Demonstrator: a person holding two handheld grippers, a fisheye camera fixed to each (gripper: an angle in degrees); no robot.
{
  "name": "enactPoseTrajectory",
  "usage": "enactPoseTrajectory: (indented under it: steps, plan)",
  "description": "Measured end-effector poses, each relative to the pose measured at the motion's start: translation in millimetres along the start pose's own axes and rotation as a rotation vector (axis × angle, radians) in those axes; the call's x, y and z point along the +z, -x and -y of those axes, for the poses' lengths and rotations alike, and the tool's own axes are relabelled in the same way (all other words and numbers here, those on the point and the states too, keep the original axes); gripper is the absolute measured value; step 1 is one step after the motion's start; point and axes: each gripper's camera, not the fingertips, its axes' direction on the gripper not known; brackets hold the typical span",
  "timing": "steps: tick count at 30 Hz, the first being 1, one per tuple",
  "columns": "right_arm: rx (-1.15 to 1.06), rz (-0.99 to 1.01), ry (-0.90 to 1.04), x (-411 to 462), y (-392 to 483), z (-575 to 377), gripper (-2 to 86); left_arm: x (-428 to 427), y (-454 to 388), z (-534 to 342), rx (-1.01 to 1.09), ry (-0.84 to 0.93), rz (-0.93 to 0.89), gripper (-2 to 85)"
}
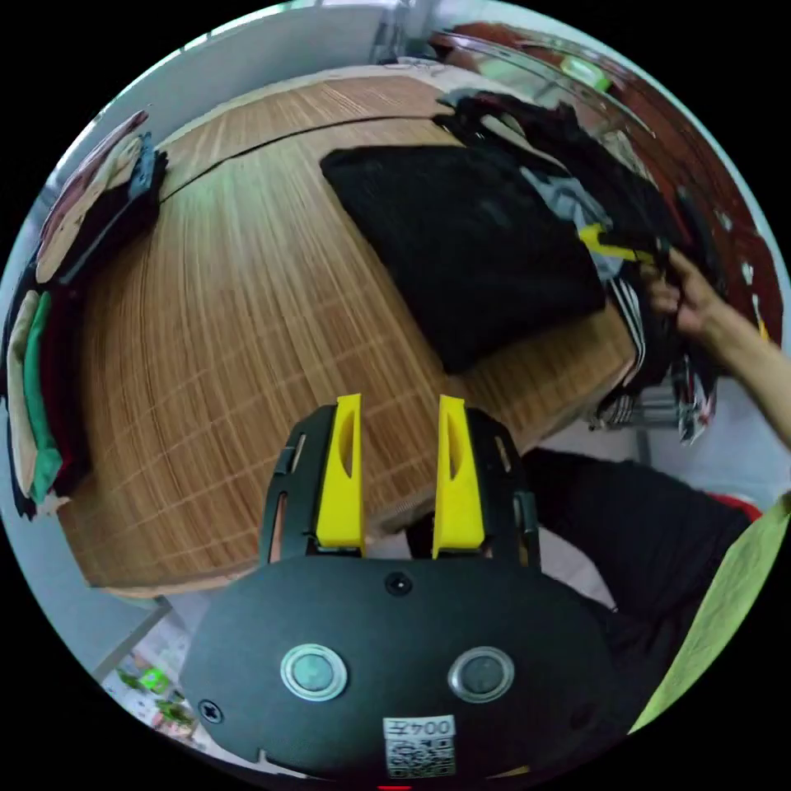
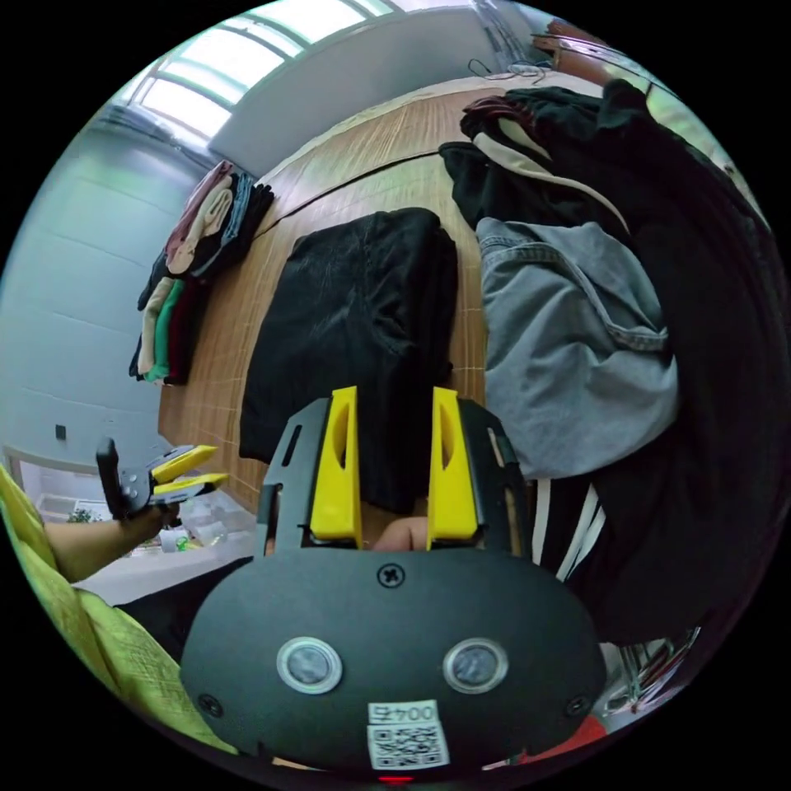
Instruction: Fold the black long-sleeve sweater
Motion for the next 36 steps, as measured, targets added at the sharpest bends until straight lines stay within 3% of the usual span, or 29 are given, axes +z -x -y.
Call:
enactPoseTrajectory:
  steps: [6, 12, 15, 20, 25, 27, 36]
  plan:
    - [0.020, -0.057, 0.077, 24.9, 2.7, 7.9, 13.2, -11.7, -75.7, 25.4, 0.073, -0.050, 0.216, 10.1]
    - [0.049, -0.072, 0.144, 42.2, -6.1, 12.8, 13.4, -59.8, -80.8, 36.8, 0.087, -0.094, 0.167, 3.9]
    - [0.032, -0.071, 0.149, 44.6, -5.2, 15.8, 13.5, -86.5, -68.2, 25.8, 0.016, -0.027, 0.177, 2.3]
    - [0.029, -0.055, 0.092, 21.2, -0.6, 23.0, 13.9, -187.0, -42.1, 20.4, -0.012, -0.070, 0.070, 8.0]
    - [0.067, 0.065, -0.017, 8.4, -9.2, 42.2, 18.1, -282.5, 8.1, 88.0, -0.179, -0.212, -0.303, 16.1]
    - [0.046, 0.048, 0.009, 16.7, -7.7, 55.6, 19.5, -295.3, 18.0, 115.5, -0.198, -0.215, -0.421, 16.4]
    - [-0.061, -0.059, 0.144, 58.0, 9.9, 72.5, 16.8, -360.6, 2.6, 171.2, -0.281, -0.099, -0.632, 12.8]
